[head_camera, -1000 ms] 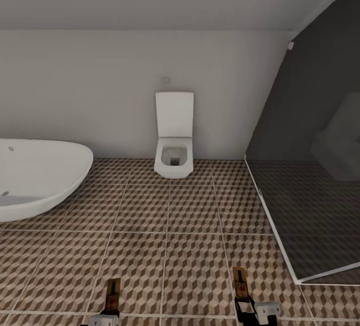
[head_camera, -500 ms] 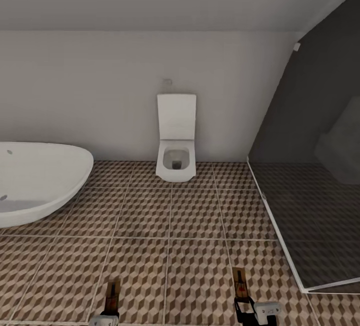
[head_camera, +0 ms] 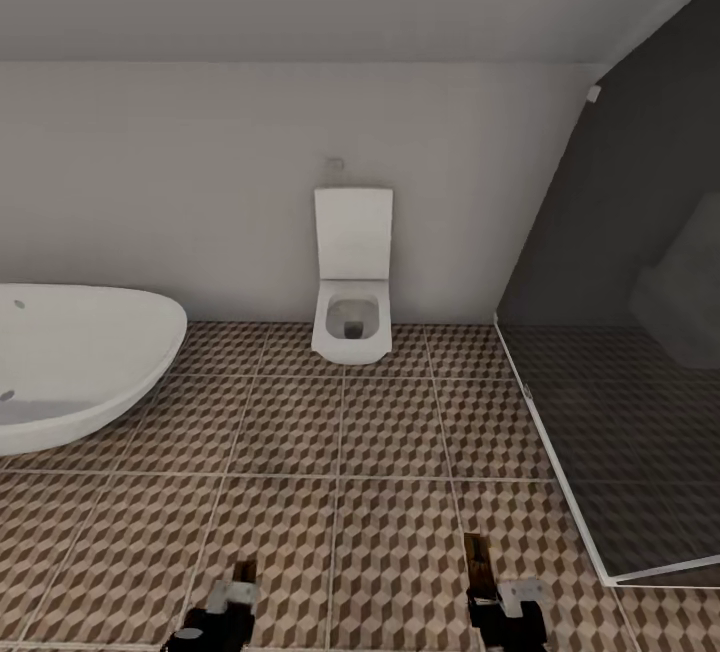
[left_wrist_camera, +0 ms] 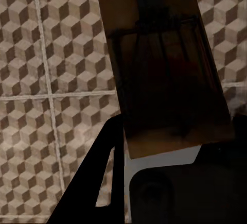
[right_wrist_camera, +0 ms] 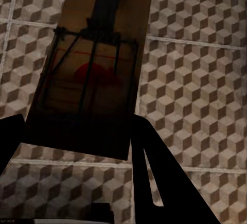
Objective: Take the four mousetraps from the cabinet in the bathroom and place them on the bathroom floor. Make sure all four end up on the same floor surface, and ensure that at least two of them are either under or directly next to the same bathroom sink.
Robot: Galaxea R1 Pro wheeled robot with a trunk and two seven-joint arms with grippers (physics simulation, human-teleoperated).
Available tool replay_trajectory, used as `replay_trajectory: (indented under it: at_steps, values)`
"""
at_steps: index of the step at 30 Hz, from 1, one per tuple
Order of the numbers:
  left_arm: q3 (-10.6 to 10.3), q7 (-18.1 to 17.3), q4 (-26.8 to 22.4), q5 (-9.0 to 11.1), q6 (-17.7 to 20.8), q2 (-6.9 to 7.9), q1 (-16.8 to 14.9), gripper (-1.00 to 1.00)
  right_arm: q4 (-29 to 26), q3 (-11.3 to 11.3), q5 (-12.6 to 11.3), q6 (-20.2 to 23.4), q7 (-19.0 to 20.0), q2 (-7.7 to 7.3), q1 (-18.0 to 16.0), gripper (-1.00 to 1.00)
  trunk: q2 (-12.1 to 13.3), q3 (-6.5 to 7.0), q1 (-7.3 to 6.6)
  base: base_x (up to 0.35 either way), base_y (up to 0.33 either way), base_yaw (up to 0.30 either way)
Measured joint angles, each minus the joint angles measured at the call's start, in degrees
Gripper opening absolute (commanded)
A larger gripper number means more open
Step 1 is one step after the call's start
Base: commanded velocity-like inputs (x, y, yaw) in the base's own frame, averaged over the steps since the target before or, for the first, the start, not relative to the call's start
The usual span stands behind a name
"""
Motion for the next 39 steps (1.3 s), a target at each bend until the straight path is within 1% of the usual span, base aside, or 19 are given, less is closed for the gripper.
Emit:
replay_trajectory:
  at_steps: [2,3,4,6,7,8,9,10,11,13,15,17,19,22,25,26,29,34,39]
  values:
    - [0.0,2.1,-2.9,0.0,4.8,-0.09,-0.3,-1.00,-4.3,0.0,0.0,5.3,0.0,0.25,-0.3,-1.00,0.0,0.00,0.00,0.000,0.000,0.000]
    - [0.0,3.2,-3.9,-0.1,6.5,-0.19,-0.6,-1.00,-6.1,0.0,0.0,8.0,-0.1,0.49,-1.0,-1.00,0.0,0.01,0.00,0.000,0.000,0.000]
    - [0.0,3.7,-4.4,-0.1,7.2,-0.23,-0.9,-1.00,-6.8,0.0,0.0,9.4,-0.1,0.64,-1.4,-1.00,0.0,0.00,0.00,0.000,0.000,0.000]
    - [0.0,5.1,-5.8,-0.1,10.5,-0.32,-3.2,-1.00,-8.5,0.0,0.0,14.3,0.0,1.24,-3.9,-1.00,0.0,0.02,0.01,0.000,0.000,0.000]
    - [0.0,5.3,-6.0,-0.1,11.6,-0.33,-4.0,-1.00,-8.7,0.0,0.0,15.4,0.0,1.38,-4.7,-1.00,0.0,0.01,0.00,0.000,0.000,0.000]
    - [0.0,5.5,-6.3,-0.1,13.8,-0.35,-5.4,-1.00,-9.0,0.0,0.0,17.2,0.0,1.72,-6.2,-1.00,0.0,0.02,0.01,0.000,0.000,0.000]
    - [0.1,5.6,-6.4,-0.1,14.9,-0.36,-6.2,-1.00,-9.2,0.0,0.0,18.9,0.0,2.08,-7.8,-1.00,0.0,0.02,0.00,0.000,0.000,0.000]
    - [0.1,5.8,-6.5,-0.1,16.6,-0.37,-7.5,-1.00,-9.2,0.0,0.0,19.6,0.0,2.27,-8.6,-1.00,0.0,0.02,0.00,0.000,0.000,0.000]
    - [0.1,5.9,-6.6,-0.1,17.9,-0.38,-8.9,-1.00,-9.3,0.1,0.0,20.9,-0.2,2.77,-10.0,-1.00,0.0,0.02,0.01,0.000,0.000,0.000]
    - [0.1,6.1,-6.2,-0.2,19.3,-0.38,-12.1,-1.00,-9.3,0.2,0.1,22.6,-1.1,4.31,-12.7,-1.00,0.0,0.02,0.01,0.000,0.000,0.000]
    - [0.1,6.2,-6.0,-0.1,19.8,-0.38,-14.5,-1.00,-9.3,0.2,0.2,24.5,-3.3,5.62,-15.2,-1.00,0.0,0.02,0.00,0.000,0.000,0.000]
    - [0.1,6.2,-5.8,-0.1,19.7,-0.42,-15.5,-1.00,-9.3,0.2,0.1,25.9,-5.0,6.29,-16.7,-1.00,0.0,0.01,0.00,0.000,0.000,0.000]
    - [0.0,6.2,-5.3,-0.1,18.3,-0.59,-16.0,-1.00,-9.3,0.2,0.1,26.6,-5.6,6.58,-17.5,-1.00,0.0,0.01,0.00,0.000,0.000,0.000]
    - [0.0,6.2,-2.9,-0.1,12.2,-0.69,-16.2,-1.00,-10.0,0.2,0.1,26.9,-6.0,6.77,-17.9,-1.00,0.0,0.00,0.00,0.000,0.000,0.000]
    - [0.0,6.1,-0.8,0.0,7.8,-0.74,-16.2,-1.00,-10.3,0.3,0.0,27.0,-6.1,6.86,-18.0,-1.00,0.0,0.00,0.00,0.000,0.000,0.000]
    - [0.0,6.1,-0.3,0.0,6.9,-0.83,-16.3,-1.00,-10.3,0.3,0.0,27.0,-6.1,6.88,-18.1,-1.00,0.0,0.00,0.00,0.000,0.000,0.000]
    - [0.0,6.0,0.2,0.0,5.6,-1.19,-16.3,-1.00,-10.0,0.4,0.0,27.1,-6.1,6.87,-18.1,-1.00,0.0,0.00,0.00,0.000,0.000,0.000]
    - [0.0,5.7,0.0,0.0,5.2,-1.38,-16.3,-1.00,-9.8,0.5,0.0,27.0,-6.1,6.81,-18.1,-1.00,0.0,0.00,0.00,0.000,0.000,0.000]
    - [-0.3,5.7,-3.8,-0.1,5.5,-1.26,-16.3,-1.00,-10.7,0.5,0.1,26.7,-6.2,6.56,-18.1,-1.00,0.0,0.01,0.00,0.000,0.000,0.000]
